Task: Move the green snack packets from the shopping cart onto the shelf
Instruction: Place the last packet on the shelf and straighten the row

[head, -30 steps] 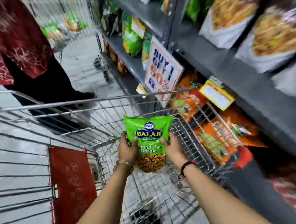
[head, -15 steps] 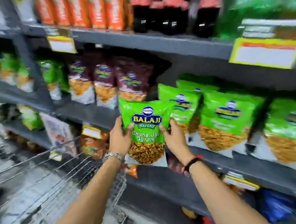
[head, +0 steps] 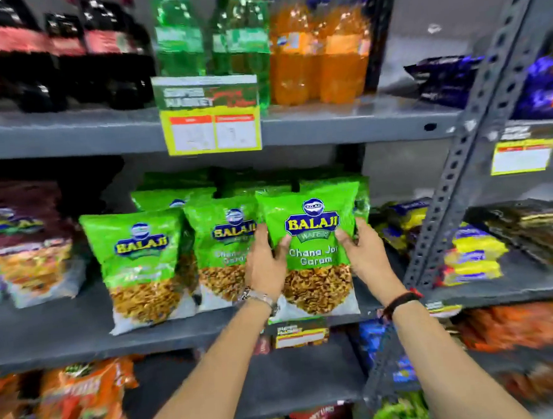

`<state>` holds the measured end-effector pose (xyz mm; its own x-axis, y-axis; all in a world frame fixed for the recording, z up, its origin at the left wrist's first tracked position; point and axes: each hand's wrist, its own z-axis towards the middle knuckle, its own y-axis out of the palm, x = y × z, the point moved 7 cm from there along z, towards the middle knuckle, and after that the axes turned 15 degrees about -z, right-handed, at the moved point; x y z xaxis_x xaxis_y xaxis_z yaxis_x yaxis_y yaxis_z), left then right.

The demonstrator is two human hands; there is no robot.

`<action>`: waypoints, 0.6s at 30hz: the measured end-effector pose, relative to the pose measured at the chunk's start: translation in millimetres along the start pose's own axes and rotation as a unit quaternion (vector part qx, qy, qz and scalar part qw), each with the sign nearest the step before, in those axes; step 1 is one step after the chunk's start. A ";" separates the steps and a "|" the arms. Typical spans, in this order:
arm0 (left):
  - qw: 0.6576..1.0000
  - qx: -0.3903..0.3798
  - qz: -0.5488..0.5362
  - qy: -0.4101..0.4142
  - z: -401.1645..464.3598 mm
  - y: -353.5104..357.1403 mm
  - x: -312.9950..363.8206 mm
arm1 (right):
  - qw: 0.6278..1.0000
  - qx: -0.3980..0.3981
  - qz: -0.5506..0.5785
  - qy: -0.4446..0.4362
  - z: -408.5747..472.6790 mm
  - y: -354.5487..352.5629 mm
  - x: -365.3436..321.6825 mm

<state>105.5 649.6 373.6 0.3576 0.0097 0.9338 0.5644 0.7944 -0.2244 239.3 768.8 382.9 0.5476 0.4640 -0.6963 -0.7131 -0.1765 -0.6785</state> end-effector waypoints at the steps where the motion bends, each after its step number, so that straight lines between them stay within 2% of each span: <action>1: 1.000 0.004 0.004 -0.001 7.0 5.5 -2.1 | 1.000 -0.003 0.005 0.004 8.9 2.5 4.7; 5: 0.999 0.007 0.019 -0.038 35.5 25.7 -27.5 | 0.999 -0.021 0.001 0.030 45.4 26.2 27.9; 8: 0.997 -0.024 0.019 -0.067 40.3 43.2 -51.6 | 0.999 -0.034 -0.010 0.034 53.2 46.0 42.5; 10: 0.996 -0.048 0.019 -0.066 33.5 52.5 -65.7 | 0.998 -0.031 0.033 0.043 48.1 53.3 53.8; 12: 0.997 -0.068 -0.008 -0.027 21.5 56.6 -73.2 | 0.995 -0.022 0.091 0.041 35.8 55.3 66.1; 14: 0.996 -0.083 -0.022 -0.028 1.1 61.1 -97.3 | 0.990 -0.050 0.125 0.034 14.7 66.7 90.9; 16: 0.993 -0.102 -0.003 -0.053 -13.7 63.8 -116.2 | 0.988 -0.092 0.116 0.052 -5.6 76.2 115.3; 18: 0.992 -0.116 0.005 -0.054 -17.9 66.9 -124.3 | 0.991 -0.118 0.059 0.040 -11.3 87.7 128.4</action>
<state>112.1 690.6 237.5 0.2896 0.0915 0.9528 0.7214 0.6333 -0.2801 252.0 803.1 231.3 0.5071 0.3592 -0.7835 -0.6574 -0.4268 -0.6211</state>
